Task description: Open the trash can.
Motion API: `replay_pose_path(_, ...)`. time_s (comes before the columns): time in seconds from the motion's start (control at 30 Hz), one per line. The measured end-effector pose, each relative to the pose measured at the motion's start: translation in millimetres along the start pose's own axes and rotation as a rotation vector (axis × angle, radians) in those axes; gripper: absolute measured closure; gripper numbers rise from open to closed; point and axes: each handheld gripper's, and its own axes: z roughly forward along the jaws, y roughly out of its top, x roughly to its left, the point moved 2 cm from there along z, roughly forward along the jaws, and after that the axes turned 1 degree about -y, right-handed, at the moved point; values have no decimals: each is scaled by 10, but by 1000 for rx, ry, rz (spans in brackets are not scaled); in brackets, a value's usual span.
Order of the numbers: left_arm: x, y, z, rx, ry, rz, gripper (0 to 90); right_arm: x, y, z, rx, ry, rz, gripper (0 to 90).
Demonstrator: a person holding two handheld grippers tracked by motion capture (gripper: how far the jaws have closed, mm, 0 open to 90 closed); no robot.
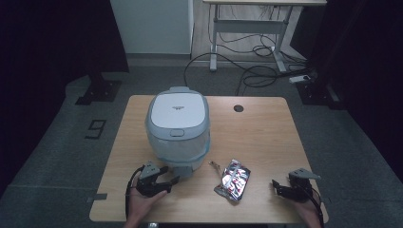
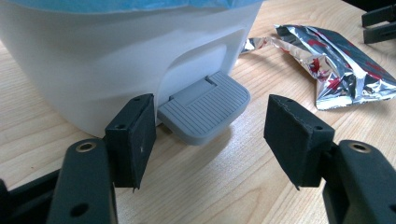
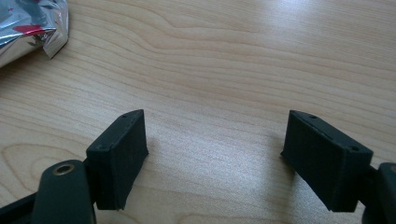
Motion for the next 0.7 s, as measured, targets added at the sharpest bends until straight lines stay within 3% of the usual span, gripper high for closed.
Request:
replay_pose_path(0.33,-56,22,30,6,13,17,371,-2,1,2,0,-2,4,213)
replay_pose_path(0.53,-87,51,18,-18,30,21,419,-4,2,3,0,-4,5,213)
replay_pose_path(0.63,-95,68,13,-29,25,16,454,-4,3,4,0,-4,5,213)
replay_pose_path(0.7,-107,98,27,-22,-5,7,540,-5,4,5,0,-5,5,213)
